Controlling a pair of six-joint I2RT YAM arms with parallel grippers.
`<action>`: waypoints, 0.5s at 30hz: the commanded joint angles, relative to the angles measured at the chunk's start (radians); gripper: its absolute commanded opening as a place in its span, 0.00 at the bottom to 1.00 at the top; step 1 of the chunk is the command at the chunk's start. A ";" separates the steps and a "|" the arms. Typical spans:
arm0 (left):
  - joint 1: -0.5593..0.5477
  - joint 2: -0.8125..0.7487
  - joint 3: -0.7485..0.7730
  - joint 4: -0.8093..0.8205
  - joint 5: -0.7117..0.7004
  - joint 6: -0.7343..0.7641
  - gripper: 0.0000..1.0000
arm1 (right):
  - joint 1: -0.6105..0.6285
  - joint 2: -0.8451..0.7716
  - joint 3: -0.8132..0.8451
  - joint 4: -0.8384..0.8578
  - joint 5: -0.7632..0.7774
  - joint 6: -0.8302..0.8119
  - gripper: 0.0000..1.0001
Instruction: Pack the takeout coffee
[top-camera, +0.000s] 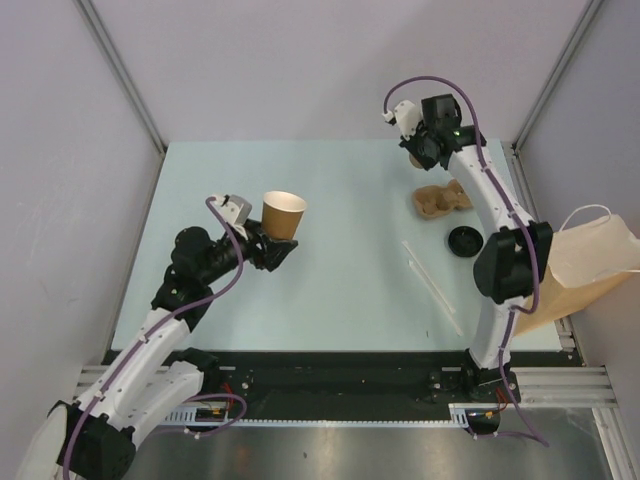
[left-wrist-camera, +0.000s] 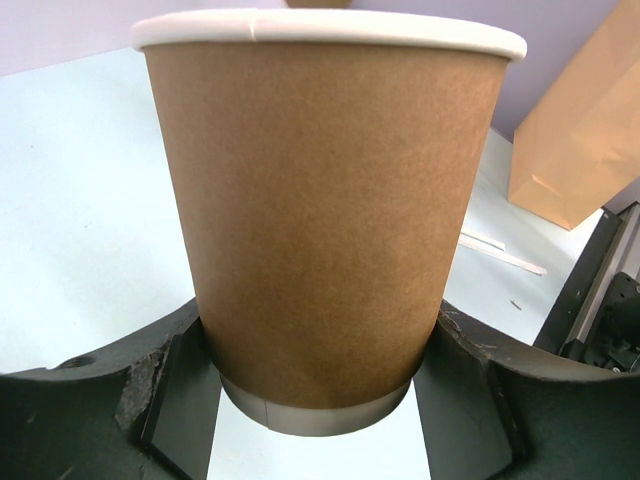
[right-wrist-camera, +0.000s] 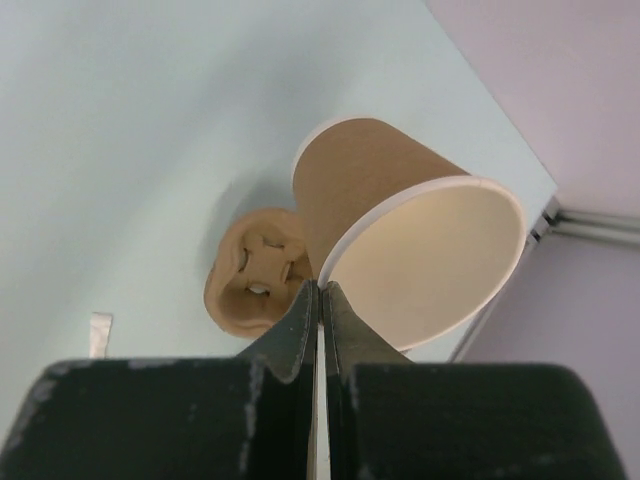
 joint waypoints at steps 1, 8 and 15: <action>0.025 -0.058 -0.029 0.031 0.015 -0.026 0.59 | -0.022 0.145 0.234 -0.114 -0.076 -0.136 0.01; 0.047 -0.082 -0.063 0.036 0.024 -0.035 0.60 | -0.030 0.286 0.332 -0.174 -0.087 -0.331 0.01; 0.053 -0.087 -0.086 0.046 0.029 -0.042 0.60 | -0.034 0.357 0.342 -0.137 -0.043 -0.420 0.01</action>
